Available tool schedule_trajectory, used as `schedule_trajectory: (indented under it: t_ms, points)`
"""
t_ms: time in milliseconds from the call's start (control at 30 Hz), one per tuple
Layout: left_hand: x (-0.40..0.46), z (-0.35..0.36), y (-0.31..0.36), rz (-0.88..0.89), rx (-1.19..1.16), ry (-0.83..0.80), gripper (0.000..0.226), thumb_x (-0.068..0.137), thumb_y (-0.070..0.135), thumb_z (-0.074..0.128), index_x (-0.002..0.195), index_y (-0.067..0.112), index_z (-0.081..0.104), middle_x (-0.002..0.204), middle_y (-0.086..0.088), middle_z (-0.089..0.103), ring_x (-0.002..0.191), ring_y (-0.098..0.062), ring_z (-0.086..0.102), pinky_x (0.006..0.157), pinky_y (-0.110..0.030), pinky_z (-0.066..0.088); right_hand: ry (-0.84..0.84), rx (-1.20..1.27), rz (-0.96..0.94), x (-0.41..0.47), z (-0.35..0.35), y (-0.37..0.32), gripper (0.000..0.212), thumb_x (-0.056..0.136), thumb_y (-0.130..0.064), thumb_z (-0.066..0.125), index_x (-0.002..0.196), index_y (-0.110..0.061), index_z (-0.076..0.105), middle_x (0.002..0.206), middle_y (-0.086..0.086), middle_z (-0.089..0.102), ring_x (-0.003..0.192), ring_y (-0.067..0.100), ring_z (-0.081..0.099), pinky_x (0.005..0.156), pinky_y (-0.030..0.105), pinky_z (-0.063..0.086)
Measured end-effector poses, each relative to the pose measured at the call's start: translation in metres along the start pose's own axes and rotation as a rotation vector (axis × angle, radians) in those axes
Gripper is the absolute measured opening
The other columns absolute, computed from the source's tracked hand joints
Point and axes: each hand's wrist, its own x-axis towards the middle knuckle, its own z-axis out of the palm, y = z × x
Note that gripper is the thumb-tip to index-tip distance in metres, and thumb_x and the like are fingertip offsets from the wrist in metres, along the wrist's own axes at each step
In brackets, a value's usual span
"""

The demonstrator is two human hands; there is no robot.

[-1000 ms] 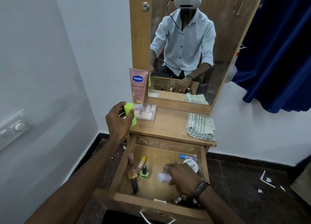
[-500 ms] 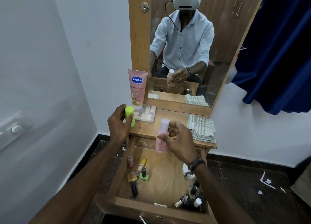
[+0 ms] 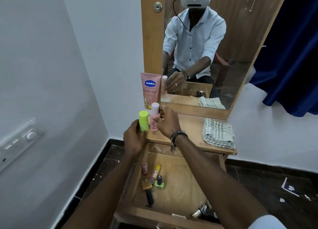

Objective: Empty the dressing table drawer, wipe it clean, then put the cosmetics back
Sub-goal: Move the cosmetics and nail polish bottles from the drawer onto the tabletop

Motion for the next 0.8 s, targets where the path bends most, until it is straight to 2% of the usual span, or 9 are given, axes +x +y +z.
schedule_trajectory:
  t_ms: [200, 300, 567, 800]
  points:
    - [0.000, 0.003, -0.008, 0.040, 0.005, 0.031, 0.039, 0.084, 0.033, 0.059, 0.117, 0.012, 0.064, 0.107, -0.006, 0.074, 0.097, -0.026, 0.069, 0.079, -0.035, 0.053, 0.039, -0.016, -0.002, -0.002, 0.014, 0.010, 0.031, 0.073, -0.008, 0.069, 0.103, -0.017, 0.066, 0.102, 0.004, 0.072, 0.094, 0.027, 0.066, 0.077, 0.044, 0.057]
    - [0.000, 0.004, -0.010, 0.049, 0.004, 0.039, 0.041, 0.083, 0.033, 0.059, 0.117, 0.011, 0.063, 0.107, -0.007, 0.073, 0.097, -0.027, 0.069, 0.081, -0.040, 0.055, 0.018, -0.035, 0.008, -0.004, 0.016, 0.011, 0.038, 0.069, -0.013, 0.069, 0.104, -0.024, 0.064, 0.100, 0.000, 0.072, 0.091, 0.024, 0.066, 0.075, 0.042, 0.057]
    - [0.001, 0.007, -0.014, 0.069, 0.022, 0.046, 0.031, 0.079, 0.016, 0.062, 0.110, 0.014, 0.062, 0.099, -0.003, 0.072, 0.089, -0.024, 0.068, 0.074, -0.039, 0.055, -0.055, -0.107, 0.071, -0.010, 0.018, 0.017, 0.032, 0.066, -0.018, 0.070, 0.097, -0.018, 0.062, 0.096, 0.006, 0.072, 0.090, 0.029, 0.067, 0.074, 0.042, 0.057]
    - [0.001, 0.007, -0.017, 0.111, 0.015, 0.067, 0.031, 0.082, 0.022, 0.061, 0.112, 0.013, 0.062, 0.100, -0.003, 0.072, 0.088, -0.020, 0.067, 0.074, -0.034, 0.053, -0.064, -0.104, 0.054, -0.014, 0.015, 0.017, 0.036, 0.067, -0.017, 0.073, 0.102, -0.018, 0.064, 0.098, 0.006, 0.073, 0.090, 0.029, 0.067, 0.075, 0.042, 0.057]
